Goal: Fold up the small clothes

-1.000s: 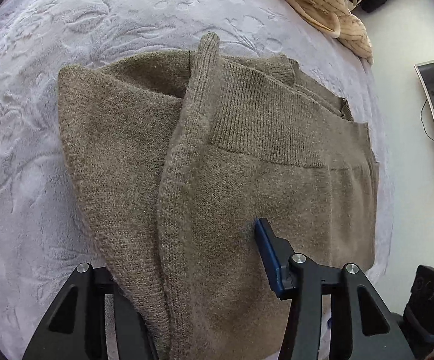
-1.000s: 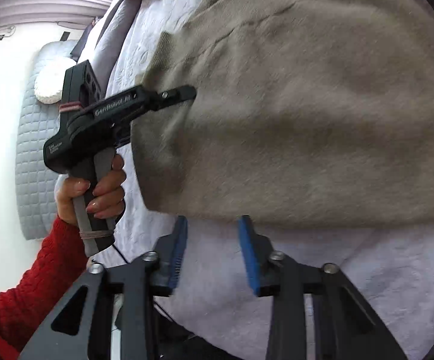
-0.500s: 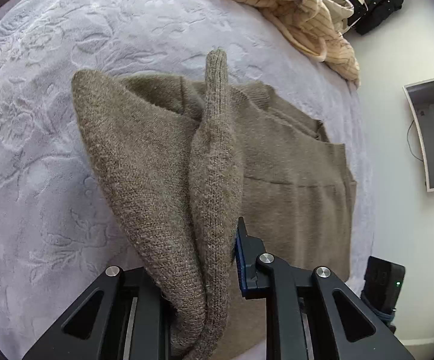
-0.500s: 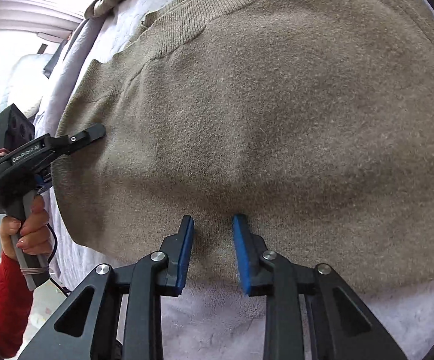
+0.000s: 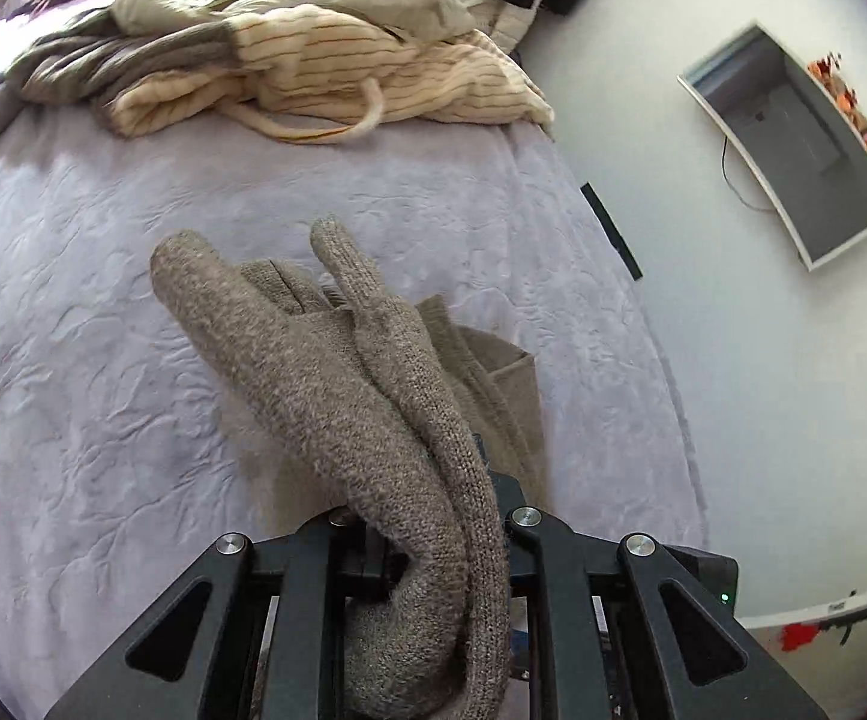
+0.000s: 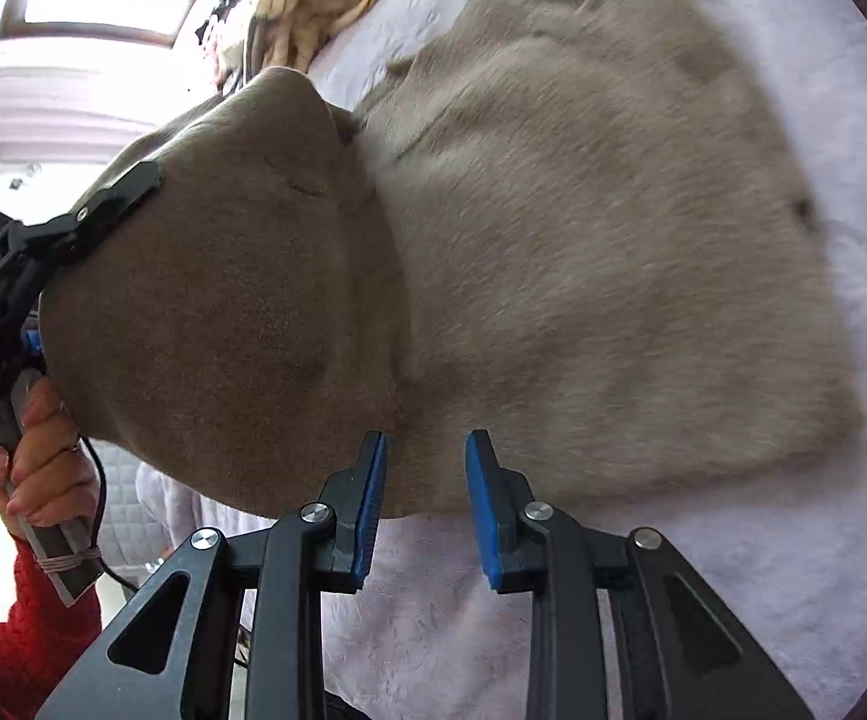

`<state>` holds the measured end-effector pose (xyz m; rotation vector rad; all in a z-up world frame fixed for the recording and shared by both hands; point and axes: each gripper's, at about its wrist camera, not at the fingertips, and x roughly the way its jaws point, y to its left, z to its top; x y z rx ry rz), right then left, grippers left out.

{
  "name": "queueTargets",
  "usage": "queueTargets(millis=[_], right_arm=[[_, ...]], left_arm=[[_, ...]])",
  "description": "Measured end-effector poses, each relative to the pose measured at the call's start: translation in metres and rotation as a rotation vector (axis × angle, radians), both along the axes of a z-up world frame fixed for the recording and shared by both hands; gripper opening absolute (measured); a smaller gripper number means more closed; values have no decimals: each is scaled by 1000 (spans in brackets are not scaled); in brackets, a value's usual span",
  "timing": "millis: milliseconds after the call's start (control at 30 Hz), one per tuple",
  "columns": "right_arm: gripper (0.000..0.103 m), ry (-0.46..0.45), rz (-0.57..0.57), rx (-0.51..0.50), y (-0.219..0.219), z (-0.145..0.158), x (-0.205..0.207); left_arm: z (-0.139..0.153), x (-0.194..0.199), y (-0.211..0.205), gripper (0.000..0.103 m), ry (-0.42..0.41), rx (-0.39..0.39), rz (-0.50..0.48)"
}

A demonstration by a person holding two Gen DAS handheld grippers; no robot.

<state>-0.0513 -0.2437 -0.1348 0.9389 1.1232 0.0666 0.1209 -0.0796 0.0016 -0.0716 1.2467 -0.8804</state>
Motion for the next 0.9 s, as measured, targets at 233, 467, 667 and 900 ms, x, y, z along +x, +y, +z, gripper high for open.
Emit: queueTargets(millis=[233, 467, 667, 900], right_arm=[[30, 4, -156, 63, -53, -21, -39], [31, -15, -203, 102, -84, -26, -71], [59, -144, -281, 229, -122, -18, -72], [62, -206, -347, 457, -146, -41, -43]], left_arm=[[-68, -38, -116, 19, -61, 255, -121], [-55, -74, -131, 23, -222, 380, -159], [4, -75, -89, 80, -277, 169, -113], [-20, -37, -31, 80, -266, 311, 90]])
